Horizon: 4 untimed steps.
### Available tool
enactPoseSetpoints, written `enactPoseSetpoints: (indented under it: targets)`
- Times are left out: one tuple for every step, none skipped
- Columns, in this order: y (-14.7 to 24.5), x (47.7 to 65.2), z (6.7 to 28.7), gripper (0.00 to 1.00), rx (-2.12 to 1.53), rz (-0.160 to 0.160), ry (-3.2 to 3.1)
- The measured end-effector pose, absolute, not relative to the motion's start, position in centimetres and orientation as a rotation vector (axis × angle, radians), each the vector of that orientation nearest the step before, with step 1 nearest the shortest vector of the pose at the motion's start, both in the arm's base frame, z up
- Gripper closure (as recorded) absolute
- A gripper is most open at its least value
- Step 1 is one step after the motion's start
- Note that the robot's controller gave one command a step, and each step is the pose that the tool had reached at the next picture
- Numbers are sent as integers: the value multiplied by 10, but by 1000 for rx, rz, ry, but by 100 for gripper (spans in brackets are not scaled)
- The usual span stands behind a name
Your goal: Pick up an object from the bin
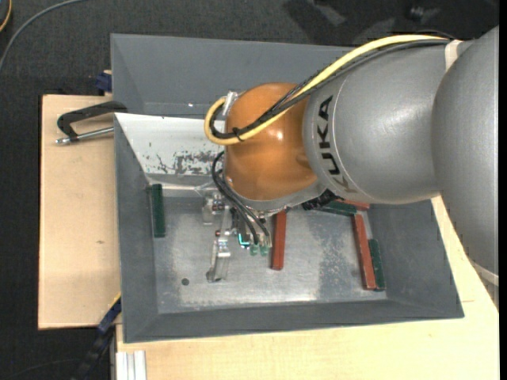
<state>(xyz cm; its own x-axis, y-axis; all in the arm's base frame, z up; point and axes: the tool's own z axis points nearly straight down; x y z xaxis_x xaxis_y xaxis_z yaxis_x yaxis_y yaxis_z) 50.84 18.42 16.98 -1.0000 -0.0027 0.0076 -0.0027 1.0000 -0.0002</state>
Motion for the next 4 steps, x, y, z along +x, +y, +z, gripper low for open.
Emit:
enactPoseSetpoints:
  targets:
    - [110,538,66,0,26,6,-3135]
    - [159,564,161,0,702,-5,-3076]
    - [79,557,98,0,591,4,-3080]
    - [18,578,71,0,363,0,-3123]
